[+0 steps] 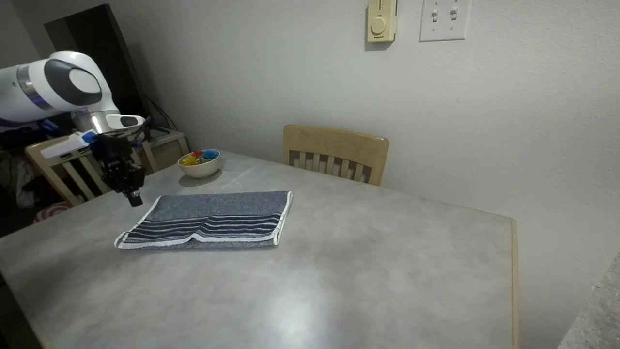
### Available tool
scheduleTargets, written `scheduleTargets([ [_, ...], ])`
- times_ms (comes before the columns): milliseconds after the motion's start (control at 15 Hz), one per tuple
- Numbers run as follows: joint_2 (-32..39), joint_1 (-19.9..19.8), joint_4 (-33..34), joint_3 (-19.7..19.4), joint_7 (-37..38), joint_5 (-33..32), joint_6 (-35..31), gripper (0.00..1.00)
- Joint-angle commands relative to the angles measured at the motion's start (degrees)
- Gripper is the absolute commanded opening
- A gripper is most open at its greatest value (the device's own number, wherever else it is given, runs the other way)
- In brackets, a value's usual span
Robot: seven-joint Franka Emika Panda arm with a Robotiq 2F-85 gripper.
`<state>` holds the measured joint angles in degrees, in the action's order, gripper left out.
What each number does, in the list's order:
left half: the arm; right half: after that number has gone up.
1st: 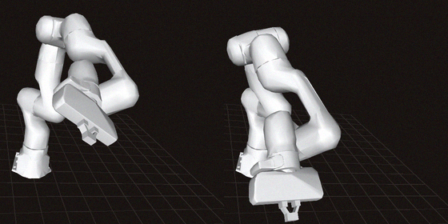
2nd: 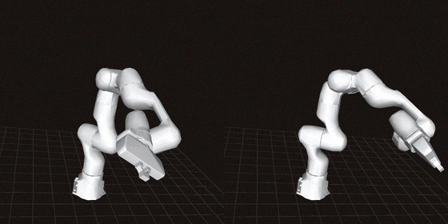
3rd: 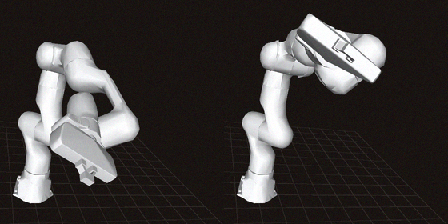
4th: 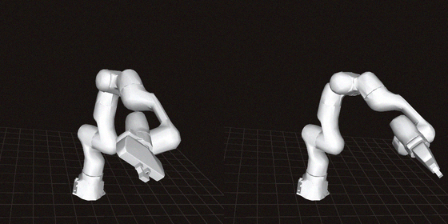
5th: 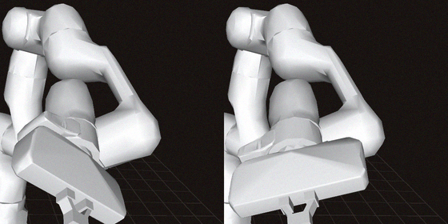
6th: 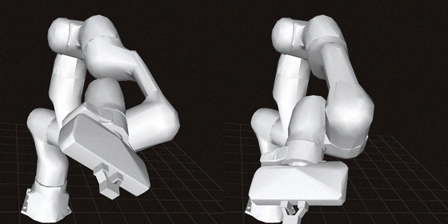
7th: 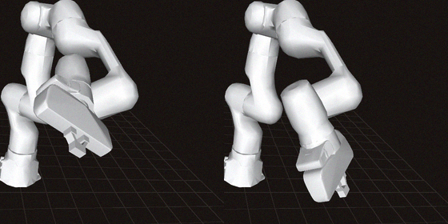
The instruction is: Unfold the gray towel once
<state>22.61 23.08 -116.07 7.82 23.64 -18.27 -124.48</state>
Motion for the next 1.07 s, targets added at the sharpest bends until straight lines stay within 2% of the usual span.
scheduleTargets([
  [0,-4.1,0.7,-1.5,-0.9,4.3,-3.4,2.0,0.00],
  [333,-7.2,0.6,-1.6,-0.2,8.8,-6.9,3.8,0.00],
  [733,-9.3,-0.2,-1.1,0.7,10.6,-8.5,5.9,0.00],
  [800,-9.5,-0.3,-1.2,0.9,10.5,-8.3,5.7,0.24],
  [933,-9.6,-0.6,-1.6,1.1,10.2,-7.6,4.8,0.32],
  [1000,-9.6,-0.8,-1.9,1.3,9.8,-7.1,4.4,0.40],
])
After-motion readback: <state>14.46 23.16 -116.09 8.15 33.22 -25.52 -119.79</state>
